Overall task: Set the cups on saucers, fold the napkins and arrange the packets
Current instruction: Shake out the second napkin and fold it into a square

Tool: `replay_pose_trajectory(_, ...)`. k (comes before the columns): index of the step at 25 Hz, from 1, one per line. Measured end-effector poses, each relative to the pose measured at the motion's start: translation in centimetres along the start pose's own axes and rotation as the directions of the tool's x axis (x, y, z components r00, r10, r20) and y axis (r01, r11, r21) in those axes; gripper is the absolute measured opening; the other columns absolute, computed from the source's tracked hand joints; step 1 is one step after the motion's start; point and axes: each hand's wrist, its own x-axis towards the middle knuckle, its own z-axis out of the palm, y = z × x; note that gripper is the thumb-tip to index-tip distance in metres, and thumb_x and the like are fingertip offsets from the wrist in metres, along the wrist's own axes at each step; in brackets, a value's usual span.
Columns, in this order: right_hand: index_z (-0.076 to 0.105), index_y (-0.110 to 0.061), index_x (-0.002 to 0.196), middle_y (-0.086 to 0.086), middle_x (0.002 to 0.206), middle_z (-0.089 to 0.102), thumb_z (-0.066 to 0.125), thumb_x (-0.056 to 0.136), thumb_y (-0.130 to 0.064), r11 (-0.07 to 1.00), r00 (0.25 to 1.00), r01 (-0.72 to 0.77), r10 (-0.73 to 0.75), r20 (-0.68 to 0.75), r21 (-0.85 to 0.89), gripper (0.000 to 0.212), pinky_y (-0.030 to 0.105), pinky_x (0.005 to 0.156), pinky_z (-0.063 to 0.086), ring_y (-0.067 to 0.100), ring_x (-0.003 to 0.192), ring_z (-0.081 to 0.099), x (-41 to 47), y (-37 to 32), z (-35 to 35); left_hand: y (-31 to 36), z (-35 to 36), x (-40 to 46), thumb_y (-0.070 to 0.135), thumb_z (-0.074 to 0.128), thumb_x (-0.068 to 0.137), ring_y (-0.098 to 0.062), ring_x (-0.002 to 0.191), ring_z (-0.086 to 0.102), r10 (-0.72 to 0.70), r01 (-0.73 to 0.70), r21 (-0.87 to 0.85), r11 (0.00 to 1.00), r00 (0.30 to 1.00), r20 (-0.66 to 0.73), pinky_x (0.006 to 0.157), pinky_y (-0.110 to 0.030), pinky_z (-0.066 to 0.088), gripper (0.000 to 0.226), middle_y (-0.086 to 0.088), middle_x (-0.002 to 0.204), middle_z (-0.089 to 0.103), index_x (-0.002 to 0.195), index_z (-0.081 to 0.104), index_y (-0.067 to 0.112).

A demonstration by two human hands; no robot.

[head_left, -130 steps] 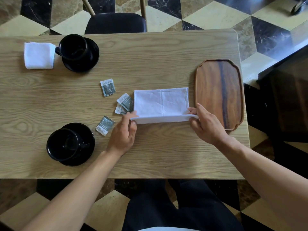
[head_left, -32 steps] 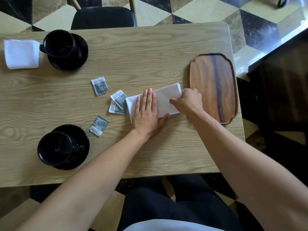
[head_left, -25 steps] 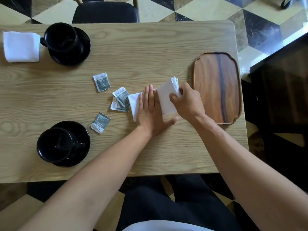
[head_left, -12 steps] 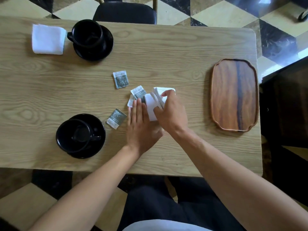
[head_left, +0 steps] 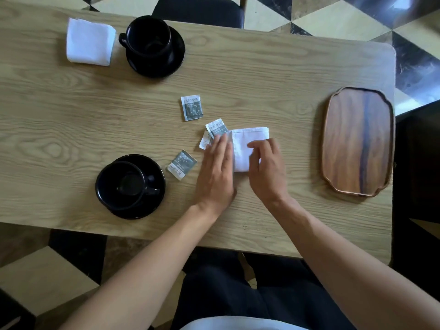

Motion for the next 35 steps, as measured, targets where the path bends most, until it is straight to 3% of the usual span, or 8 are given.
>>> replay_pose_trajectory(4, 0.060, -0.003, 0.132, 0.018, 0.138, 0.056, 0.044, 0.097, -0.007, 0.977, 0.995, 0.088, -0.095, -0.026, -0.194, 0.039, 0.042, 0.110, 0.040, 0.036, 0.126, 0.050, 1.6, 2.7, -1.4, 1.9, 2.3, 2.2, -0.010, 0.050, 0.092, -0.046, 0.144, 0.037, 0.195, -0.196, 0.007, 0.981, 0.980, 0.039, 0.116, -0.057, 0.035, 0.050, -0.030, 0.152, 0.042, 0.142, 0.044, -0.015)
replay_pose_trajectory(8, 0.039, -0.005, 0.154, 0.015, 0.164, 0.032, 0.037, 0.107, -0.018, 0.933, 0.960, 0.234, -0.176, 0.219, -0.273, 0.049, 0.048, 0.125, 0.018, 0.034, 0.154, 0.023, 2.9, 4.4, -0.6, 1.1, 4.0, 3.7, 0.018, 0.049, 0.103, -0.039, 0.152, 0.023, 0.060, -0.092, 0.182, 0.979, 0.983, 0.175, 0.123, -0.053, 0.022, 0.056, -0.026, 0.161, 0.027, 0.151, 0.034, -0.007)
replay_pose_trajectory(13, 0.021, -0.013, 0.161, 0.005, 0.170, 0.014, 0.036, 0.108, -0.027, 0.879, 0.925, 0.295, -0.164, 0.344, -0.374, 0.057, 0.048, 0.127, 0.008, 0.029, 0.157, 0.007, 2.7, 6.8, 0.1, -0.9, 4.7, 3.5, 0.049, 0.033, 0.103, -0.032, 0.156, 0.003, -0.041, -0.051, 0.307, 0.950, 0.957, 0.287, 0.126, -0.052, 0.008, 0.078, -0.021, 0.167, 0.006, 0.158, 0.013, -0.001)
replay_pose_trajectory(21, 0.019, -0.015, 0.162, 0.009, 0.171, 0.009, 0.037, 0.108, -0.033, 0.893, 0.923, 0.246, -0.096, 0.373, -0.378, 0.060, 0.048, 0.127, 0.007, 0.028, 0.158, 0.005, 3.2, 6.0, -0.4, -0.8, 3.8, 4.1, 0.055, 0.036, 0.096, -0.034, 0.157, 0.002, -0.050, -0.091, 0.354, 0.931, 0.928, 0.370, 0.124, -0.057, 0.008, 0.088, -0.023, 0.168, 0.004, 0.159, 0.010, -0.001)
replay_pose_trajectory(24, 0.039, -0.008, 0.151, 0.019, 0.151, 0.043, 0.054, 0.100, -0.037, 0.956, 0.985, 0.032, 0.021, 0.174, -0.293, 0.060, 0.047, 0.116, 0.032, 0.036, 0.138, 0.039, 2.6, 4.9, -1.4, -0.8, 2.1, 2.6, 0.033, 0.057, 0.090, -0.044, 0.142, 0.040, 0.001, -0.024, 0.185, 0.983, 0.992, 0.126, 0.115, -0.058, 0.032, 0.068, -0.030, 0.152, 0.040, 0.147, 0.044, -0.003)
replay_pose_trajectory(26, 0.045, -0.009, 0.146, 0.012, 0.130, 0.056, 0.059, 0.097, -0.038, 0.966, 0.977, -0.176, 0.196, 0.088, -0.190, 0.059, 0.041, 0.103, 0.042, 0.029, 0.122, 0.051, 1.6, 4.3, -2.0, -0.2, 1.2, 1.2, 0.025, 0.062, 0.086, -0.039, 0.112, 0.059, -0.155, 0.158, 0.108, 0.982, 0.987, -0.032, 0.095, -0.051, 0.047, 0.044, -0.019, 0.122, 0.061, 0.124, 0.063, 0.004)
replay_pose_trajectory(29, 0.050, -0.009, 0.139, 0.009, 0.120, 0.060, 0.063, 0.092, -0.035, 0.923, 0.910, -0.353, 0.377, 0.172, -0.154, 0.055, 0.035, 0.096, 0.042, 0.027, 0.115, 0.055, 0.7, 3.5, -2.3, 2.0, 0.4, 0.2, 0.030, 0.059, 0.093, -0.033, 0.104, 0.055, -0.514, 0.513, 0.033, 0.858, 0.856, 0.060, 0.091, -0.043, 0.045, 0.029, -0.011, 0.107, 0.060, 0.108, 0.068, 0.007)
replay_pose_trajectory(35, 0.057, -0.013, 0.120, 0.004, 0.099, 0.069, 0.073, 0.079, -0.021, 0.827, 0.802, -0.555, 0.503, 0.324, 0.089, 0.045, 0.017, 0.052, 0.047, 0.009, 0.073, 0.068, 1.2, 2.1, -2.1, 4.4, 0.4, 2.5, 0.031, 0.063, 0.084, -0.034, 0.114, 0.056, -0.791, 0.805, -0.075, 0.588, 0.592, 0.153, 0.094, -0.040, 0.045, 0.039, -0.012, 0.118, 0.064, 0.115, 0.061, 0.008)
